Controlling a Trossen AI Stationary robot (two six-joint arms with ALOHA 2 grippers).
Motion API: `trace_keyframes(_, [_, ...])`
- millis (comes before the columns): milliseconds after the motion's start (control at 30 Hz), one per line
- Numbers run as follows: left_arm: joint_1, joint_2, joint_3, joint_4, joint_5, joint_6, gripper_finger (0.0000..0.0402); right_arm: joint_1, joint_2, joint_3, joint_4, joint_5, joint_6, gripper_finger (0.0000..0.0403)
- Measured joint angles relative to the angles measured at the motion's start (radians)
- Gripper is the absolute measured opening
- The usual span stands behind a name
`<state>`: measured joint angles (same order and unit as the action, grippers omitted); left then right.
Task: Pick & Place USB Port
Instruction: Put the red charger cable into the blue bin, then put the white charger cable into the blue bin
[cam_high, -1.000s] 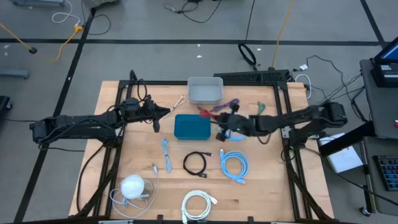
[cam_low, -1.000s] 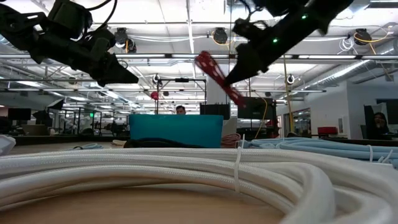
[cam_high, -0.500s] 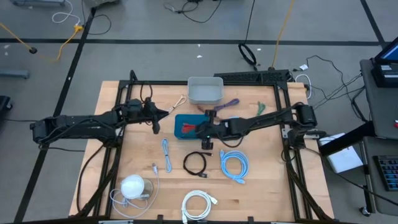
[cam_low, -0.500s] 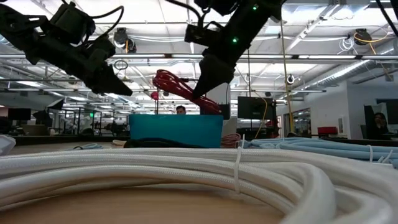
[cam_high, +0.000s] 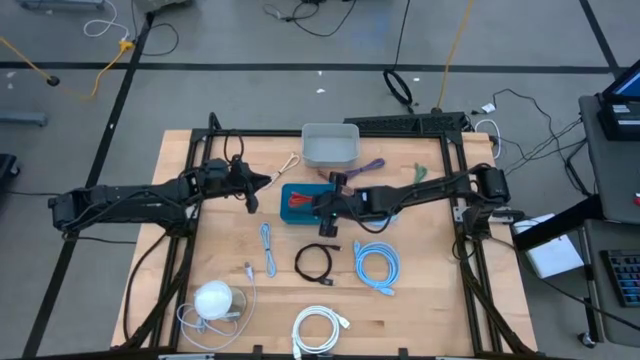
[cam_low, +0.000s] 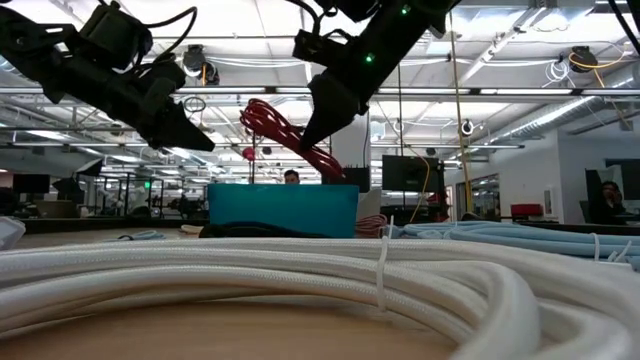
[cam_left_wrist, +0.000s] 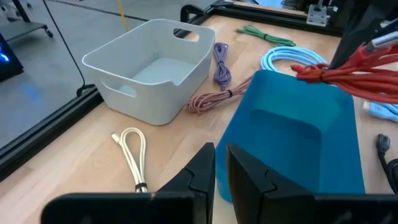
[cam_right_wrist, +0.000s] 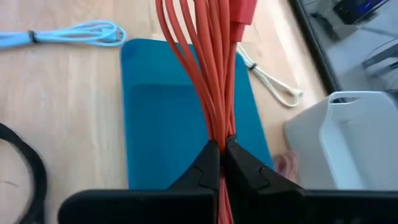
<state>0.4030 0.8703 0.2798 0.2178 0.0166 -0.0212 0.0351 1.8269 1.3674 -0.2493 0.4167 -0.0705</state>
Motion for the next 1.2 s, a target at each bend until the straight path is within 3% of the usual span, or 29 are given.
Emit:
trace_keyframes(433, [0.0, 0.0, 0.0, -0.004, -0.001, 0.004, 0.0042, -0.009, 0.005, 0.0, 0.013, -0.032, 0.014, 0.0001])
trace_keyframes(633, [0.0, 0.0, 0.0, -0.004, -0.001, 0.009, 0.0042, -0.01, 0.005, -0.001, 0.037, -0.102, 0.004, 0.0038])
trace_keyframes(867, [0.0, 0.0, 0.0, -0.005, -0.001, 0.009, 0.0042, -0.017, 0.005, -0.001, 0.05, -0.103, 0.002, 0.0087])
trace_keyframes(1200, [0.0, 0.0, 0.0, -0.007, -0.001, 0.008, 0.0042, -0.022, 0.005, -0.001, 0.048, -0.097, 0.006, 0.0087])
